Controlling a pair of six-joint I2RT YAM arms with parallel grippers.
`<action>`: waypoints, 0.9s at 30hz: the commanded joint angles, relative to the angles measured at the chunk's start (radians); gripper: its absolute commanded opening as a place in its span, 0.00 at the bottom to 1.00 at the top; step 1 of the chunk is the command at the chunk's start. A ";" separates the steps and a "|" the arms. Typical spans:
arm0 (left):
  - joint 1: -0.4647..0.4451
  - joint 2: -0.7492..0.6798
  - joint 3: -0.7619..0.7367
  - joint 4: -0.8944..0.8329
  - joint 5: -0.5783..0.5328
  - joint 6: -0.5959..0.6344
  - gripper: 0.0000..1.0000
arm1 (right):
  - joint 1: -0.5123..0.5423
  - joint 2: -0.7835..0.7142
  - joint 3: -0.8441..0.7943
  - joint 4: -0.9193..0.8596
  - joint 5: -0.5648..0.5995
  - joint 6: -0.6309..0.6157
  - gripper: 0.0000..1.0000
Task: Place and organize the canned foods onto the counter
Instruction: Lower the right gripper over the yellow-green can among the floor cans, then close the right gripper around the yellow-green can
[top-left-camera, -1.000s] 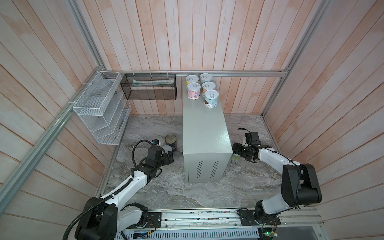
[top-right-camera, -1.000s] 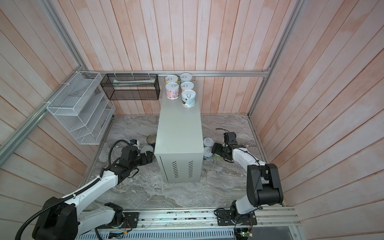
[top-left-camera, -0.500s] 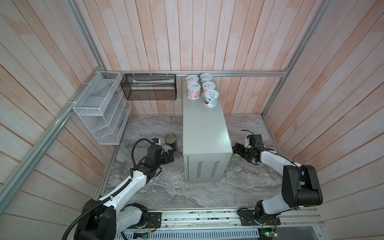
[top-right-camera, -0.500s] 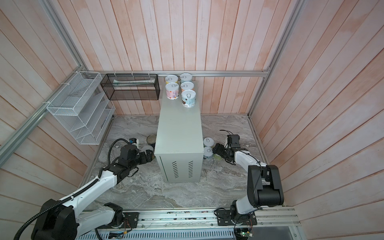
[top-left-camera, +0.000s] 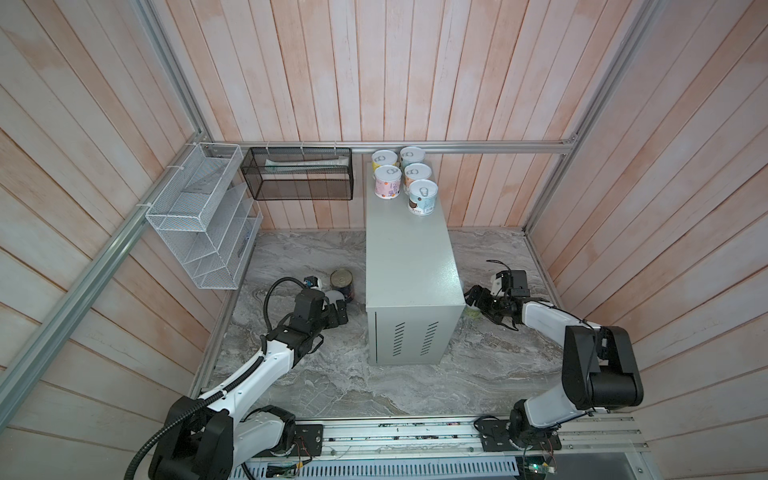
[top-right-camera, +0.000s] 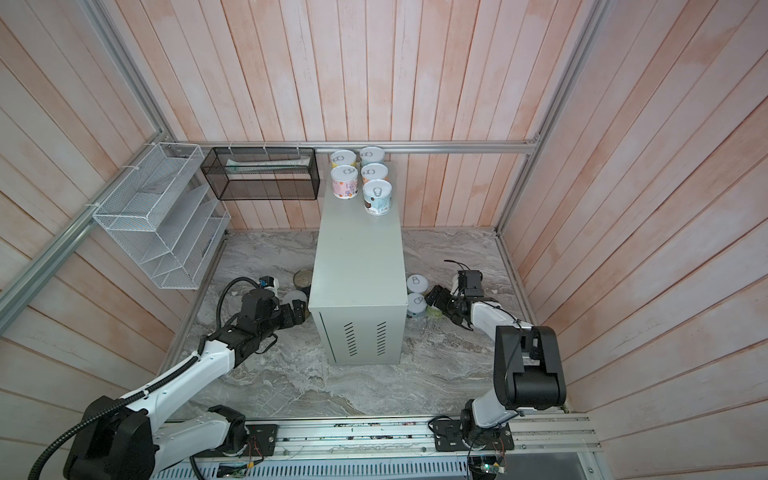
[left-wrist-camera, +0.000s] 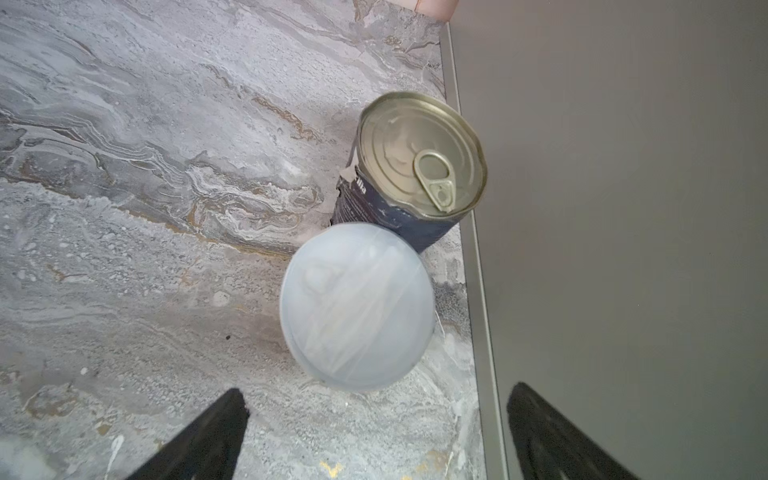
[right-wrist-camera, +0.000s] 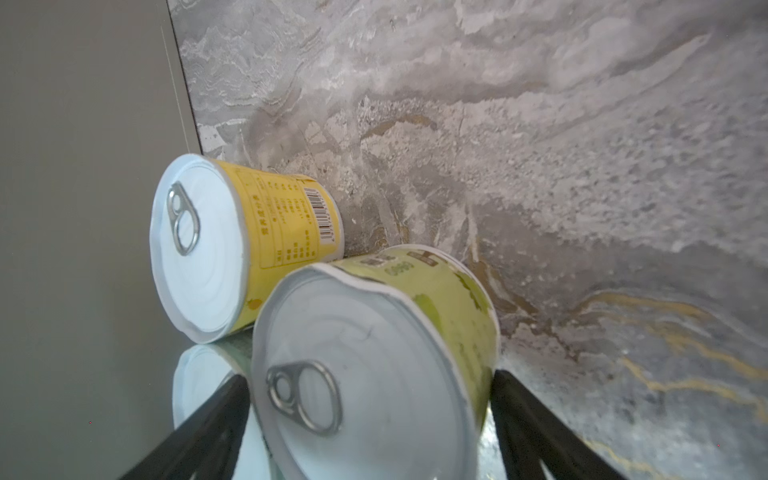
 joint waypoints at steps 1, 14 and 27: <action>0.004 0.013 0.025 0.005 0.007 0.010 1.00 | -0.003 0.043 0.008 -0.014 0.012 0.011 0.89; 0.004 0.020 0.012 0.022 0.009 0.005 1.00 | -0.004 0.065 0.070 -0.167 0.328 -0.072 0.88; 0.004 0.019 0.000 0.019 -0.003 0.001 1.00 | 0.006 0.064 0.073 -0.118 0.256 -0.074 0.88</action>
